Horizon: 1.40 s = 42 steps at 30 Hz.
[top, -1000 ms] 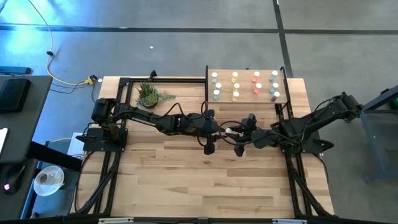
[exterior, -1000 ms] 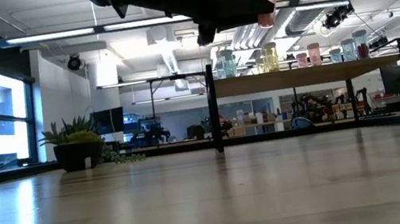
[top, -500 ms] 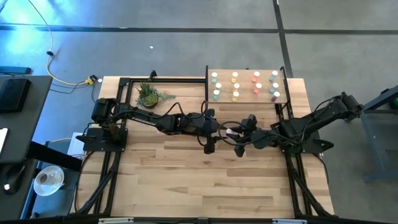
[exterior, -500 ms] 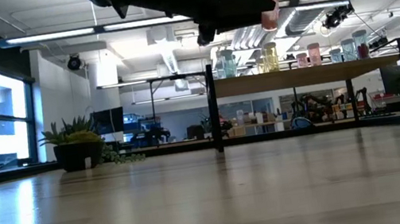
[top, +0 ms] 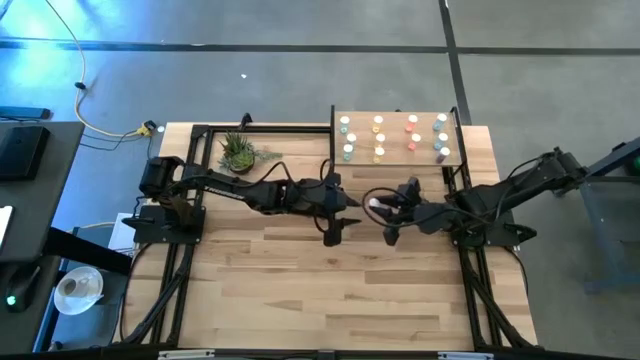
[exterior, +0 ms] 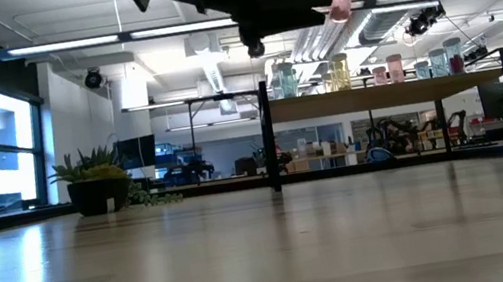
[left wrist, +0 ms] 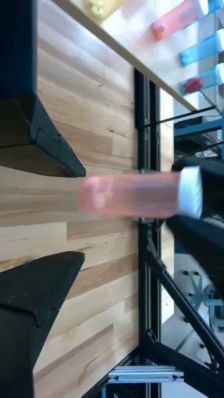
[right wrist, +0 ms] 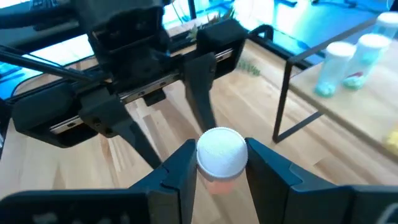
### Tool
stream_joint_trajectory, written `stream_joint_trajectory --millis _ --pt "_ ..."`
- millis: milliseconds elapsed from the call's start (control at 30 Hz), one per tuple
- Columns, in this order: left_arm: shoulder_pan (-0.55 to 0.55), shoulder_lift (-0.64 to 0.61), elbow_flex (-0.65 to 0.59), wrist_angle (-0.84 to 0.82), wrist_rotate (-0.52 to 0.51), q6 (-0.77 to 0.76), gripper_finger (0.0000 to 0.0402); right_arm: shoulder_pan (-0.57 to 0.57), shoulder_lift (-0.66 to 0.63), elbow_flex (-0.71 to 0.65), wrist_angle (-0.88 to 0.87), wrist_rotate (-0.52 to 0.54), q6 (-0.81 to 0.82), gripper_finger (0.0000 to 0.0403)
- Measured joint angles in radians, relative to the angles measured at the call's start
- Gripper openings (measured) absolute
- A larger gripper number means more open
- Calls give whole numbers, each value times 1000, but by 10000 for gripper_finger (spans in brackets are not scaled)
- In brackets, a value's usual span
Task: Pick and place medicine bottles onto shelf by color
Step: Put the pink pill bottle aligned with the other pink pill bottles on the shelf
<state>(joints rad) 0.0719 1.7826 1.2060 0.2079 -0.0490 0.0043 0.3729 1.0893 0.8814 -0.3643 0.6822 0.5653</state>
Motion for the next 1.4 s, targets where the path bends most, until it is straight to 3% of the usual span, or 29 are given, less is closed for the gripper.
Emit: stream_joint_trajectory --millis 867,1200,1400 --pt "5 -121 -7 -76 14 103 197 0 -327 1 -341 314 -24 107" --pt "27 -139 -233 125 41 -10 197 -11 -390 1 -433 375 14 107" --pt "31 -153 -305 192 40 -55 197 -95 -390 1 -568 335 124 107"
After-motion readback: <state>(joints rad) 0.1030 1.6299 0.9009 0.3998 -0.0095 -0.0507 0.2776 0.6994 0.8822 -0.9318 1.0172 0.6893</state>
